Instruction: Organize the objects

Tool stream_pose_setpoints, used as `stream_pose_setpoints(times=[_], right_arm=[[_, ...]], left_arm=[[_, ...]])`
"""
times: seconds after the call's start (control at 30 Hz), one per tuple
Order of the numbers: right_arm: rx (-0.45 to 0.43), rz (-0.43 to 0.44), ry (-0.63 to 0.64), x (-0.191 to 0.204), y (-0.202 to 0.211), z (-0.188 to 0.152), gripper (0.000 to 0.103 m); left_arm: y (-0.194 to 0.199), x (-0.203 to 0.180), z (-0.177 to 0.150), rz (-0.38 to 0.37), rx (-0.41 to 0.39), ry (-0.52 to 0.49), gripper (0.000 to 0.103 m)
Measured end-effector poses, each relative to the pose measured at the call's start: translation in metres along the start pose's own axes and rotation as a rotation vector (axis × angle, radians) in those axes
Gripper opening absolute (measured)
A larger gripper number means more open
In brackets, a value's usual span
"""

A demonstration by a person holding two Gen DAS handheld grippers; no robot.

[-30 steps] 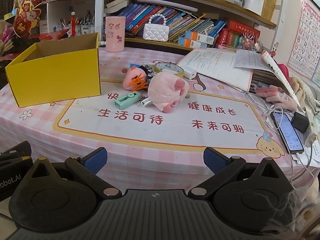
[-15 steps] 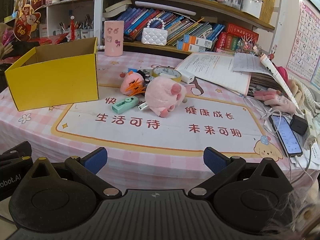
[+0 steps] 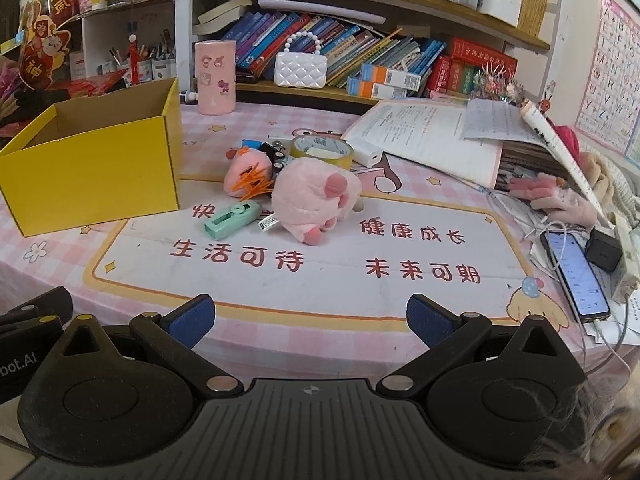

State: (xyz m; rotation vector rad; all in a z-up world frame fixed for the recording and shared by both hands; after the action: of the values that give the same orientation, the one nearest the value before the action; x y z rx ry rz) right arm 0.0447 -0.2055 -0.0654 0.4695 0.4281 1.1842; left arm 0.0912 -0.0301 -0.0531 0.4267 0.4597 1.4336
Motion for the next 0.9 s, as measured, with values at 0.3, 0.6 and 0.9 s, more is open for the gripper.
stream_pose_setpoints(times=[0.3,0.6,0.9], right_arm=[[0.013,0.066,0.002,-0.017,-0.037,0.018,0.098],[0.019,0.125,-0.030,-0.027,-0.094,0.055,0.098],[0.062,0.135,-0.050,-0.027,-0.165,0.080,0.089]], left_arm=[[-0.029,-0.017,0.008,0.026,0.033,0.034,0.103],[-0.053,-0.021,0.022,0.106,0.044,0.128,0.101],[-0.077,-0.043,0.032,0.092,0.072,0.097,0.089]])
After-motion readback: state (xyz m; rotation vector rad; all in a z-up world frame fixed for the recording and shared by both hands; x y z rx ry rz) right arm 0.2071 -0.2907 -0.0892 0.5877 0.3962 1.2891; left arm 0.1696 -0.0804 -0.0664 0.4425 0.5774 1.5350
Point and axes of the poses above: each gripper's, at about its wrist camera, not at the fingertips, and y roughly against the way its jaws point, x to its left, z to its top, the point moved 9 cm from there along -y, roughly the way its jaws point, and after that the axes turned 6 degrees about -x, right-handed, at the moved point
